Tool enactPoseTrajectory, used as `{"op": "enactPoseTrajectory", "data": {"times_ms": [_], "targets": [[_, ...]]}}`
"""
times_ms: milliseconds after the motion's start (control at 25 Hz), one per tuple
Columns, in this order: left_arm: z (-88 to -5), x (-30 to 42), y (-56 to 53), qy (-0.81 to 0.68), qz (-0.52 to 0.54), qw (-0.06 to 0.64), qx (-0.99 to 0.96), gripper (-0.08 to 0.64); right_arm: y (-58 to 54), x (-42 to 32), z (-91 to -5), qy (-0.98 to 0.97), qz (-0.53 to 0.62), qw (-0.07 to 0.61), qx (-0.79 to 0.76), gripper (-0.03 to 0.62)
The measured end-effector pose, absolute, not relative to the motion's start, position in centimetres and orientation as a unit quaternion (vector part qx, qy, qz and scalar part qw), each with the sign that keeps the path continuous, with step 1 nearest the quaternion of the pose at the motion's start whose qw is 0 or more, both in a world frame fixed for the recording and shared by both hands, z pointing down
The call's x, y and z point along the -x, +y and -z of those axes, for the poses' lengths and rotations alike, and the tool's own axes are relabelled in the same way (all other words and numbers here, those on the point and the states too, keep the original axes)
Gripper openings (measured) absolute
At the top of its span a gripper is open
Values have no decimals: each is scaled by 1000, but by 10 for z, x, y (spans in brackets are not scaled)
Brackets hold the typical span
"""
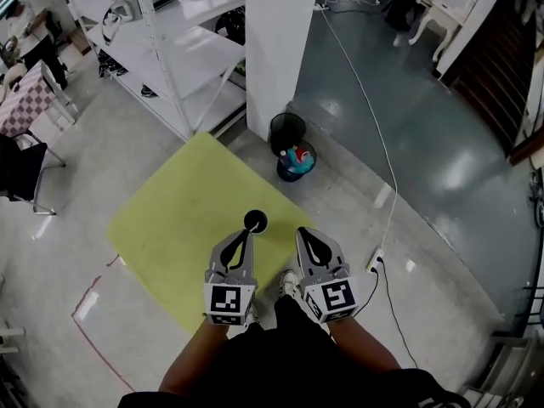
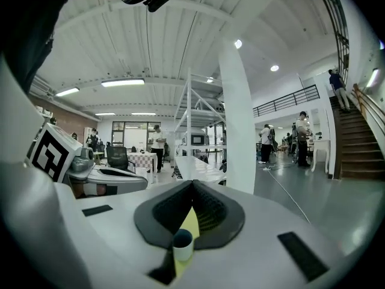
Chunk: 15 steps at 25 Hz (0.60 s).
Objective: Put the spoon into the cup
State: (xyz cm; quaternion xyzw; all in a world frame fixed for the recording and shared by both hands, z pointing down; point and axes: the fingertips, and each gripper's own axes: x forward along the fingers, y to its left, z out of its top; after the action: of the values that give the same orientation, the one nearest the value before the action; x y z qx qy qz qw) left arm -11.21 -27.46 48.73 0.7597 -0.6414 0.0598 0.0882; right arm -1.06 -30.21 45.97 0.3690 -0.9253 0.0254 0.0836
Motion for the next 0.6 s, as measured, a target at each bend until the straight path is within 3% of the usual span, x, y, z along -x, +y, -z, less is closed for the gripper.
{"op": "enactPoseTrajectory", "data": {"times_ms": [600], "targets": [[-561,124,-319,-669,-92,135,-725,12,-341,24,-516,-941,-56,127,-309,6]]}}
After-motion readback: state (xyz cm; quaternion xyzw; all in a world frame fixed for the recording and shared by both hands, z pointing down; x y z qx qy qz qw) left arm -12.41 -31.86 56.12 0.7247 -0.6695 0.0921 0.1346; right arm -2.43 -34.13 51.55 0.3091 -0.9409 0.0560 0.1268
